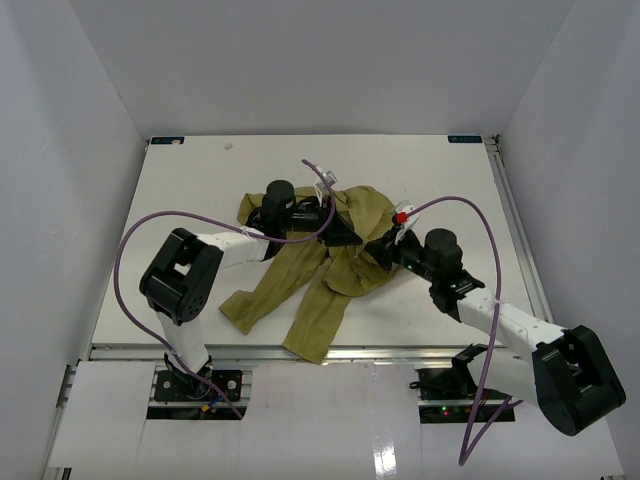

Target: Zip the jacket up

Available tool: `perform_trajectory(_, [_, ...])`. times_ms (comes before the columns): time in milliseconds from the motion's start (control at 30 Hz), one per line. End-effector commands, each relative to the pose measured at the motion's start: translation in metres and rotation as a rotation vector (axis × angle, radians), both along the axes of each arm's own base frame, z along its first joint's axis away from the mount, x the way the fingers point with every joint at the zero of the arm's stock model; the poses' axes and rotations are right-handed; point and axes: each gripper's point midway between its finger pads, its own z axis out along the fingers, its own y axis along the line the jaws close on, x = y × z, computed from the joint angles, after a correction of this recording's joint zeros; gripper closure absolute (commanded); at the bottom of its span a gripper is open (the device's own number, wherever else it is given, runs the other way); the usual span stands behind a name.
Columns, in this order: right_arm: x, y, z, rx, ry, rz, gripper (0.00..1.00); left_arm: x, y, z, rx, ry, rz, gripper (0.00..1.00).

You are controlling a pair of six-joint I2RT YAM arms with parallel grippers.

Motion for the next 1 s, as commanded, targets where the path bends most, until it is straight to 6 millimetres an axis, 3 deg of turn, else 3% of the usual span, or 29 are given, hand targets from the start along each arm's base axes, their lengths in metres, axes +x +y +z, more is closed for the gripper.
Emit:
perform_trajectory(0, [0.0028, 0.0059, 0.0327, 0.066, -0.059, 0.015, 0.92, -0.0037, 0.0064, 0.0002, 0.012, -0.074, -0.006, 0.47])
perform_trajectory(367, [0.0051, 0.0079, 0.0365, 0.077, -0.041, 0.011, 0.92, -0.0058, 0.0142, -0.0087, 0.047, -0.067, 0.050, 0.45])
perform_trajectory(600, [0.0042, 0.0094, 0.0332, 0.076, -0.028, 0.021, 0.92, -0.0039, 0.0101, -0.0029, -0.011, -0.048, 0.052, 0.46])
perform_trajectory(967, [0.0050, 0.0113, 0.0290, 0.078, -0.008, 0.025, 0.92, -0.0087, 0.0057, -0.0038, -0.046, 0.007, -0.004, 0.54])
